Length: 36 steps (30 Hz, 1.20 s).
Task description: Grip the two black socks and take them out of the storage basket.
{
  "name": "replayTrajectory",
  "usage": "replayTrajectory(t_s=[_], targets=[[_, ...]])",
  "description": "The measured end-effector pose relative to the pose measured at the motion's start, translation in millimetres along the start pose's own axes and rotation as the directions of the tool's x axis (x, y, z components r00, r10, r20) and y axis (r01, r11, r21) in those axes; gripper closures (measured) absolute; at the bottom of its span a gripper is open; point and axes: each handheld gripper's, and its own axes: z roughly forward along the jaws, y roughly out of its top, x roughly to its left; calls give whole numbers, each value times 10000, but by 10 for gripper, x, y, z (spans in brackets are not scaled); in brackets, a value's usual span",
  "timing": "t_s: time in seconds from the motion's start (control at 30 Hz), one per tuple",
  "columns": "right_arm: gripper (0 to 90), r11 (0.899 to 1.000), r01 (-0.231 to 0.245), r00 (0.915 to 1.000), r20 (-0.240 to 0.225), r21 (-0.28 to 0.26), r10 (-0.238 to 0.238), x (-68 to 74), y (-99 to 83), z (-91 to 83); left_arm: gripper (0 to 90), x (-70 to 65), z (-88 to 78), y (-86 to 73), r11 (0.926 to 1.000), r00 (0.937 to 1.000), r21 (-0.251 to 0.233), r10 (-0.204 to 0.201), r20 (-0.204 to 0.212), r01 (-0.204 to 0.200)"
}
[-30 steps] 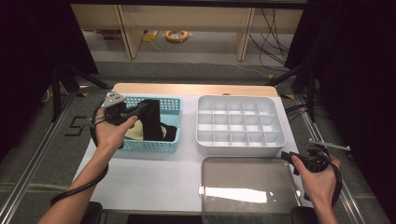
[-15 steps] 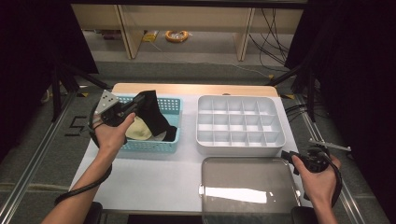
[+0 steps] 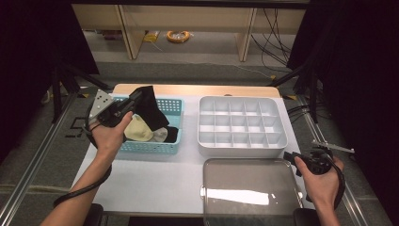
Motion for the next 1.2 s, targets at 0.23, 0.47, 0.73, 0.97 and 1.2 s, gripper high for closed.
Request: replayTrajectory(t_s=[0.23, 0.47, 0.73, 0.97, 1.2], targets=[[596, 9996, 224, 9997, -36, -167, -224, -10, -9, 24, 875, -42, -113, 88, 9989, 9999, -440, 153, 60, -150], [593, 9996, 267, 9996, -118, -111, -268, -5, -11, 26, 875, -138, -252, 215, 9971, 9993, -735, 202, 309, -179], [593, 9999, 16, 9999, -160, -120, -18, 14, -18, 31, 875, -191, -395, 281, 9953, 9981, -954, 193, 589, -137], [592, 9993, 304, 9995, -112, -204, -306, 4, -17, 39, 875, -252, -534, 310, 9933, 9965, -1140, 297, 778, -207], [592, 9998, -126, 9997, -204, -120, 124, 32, -27, 32, 875, -316, -669, 304, 9931, 9946, -1149, 338, 985, -223]])
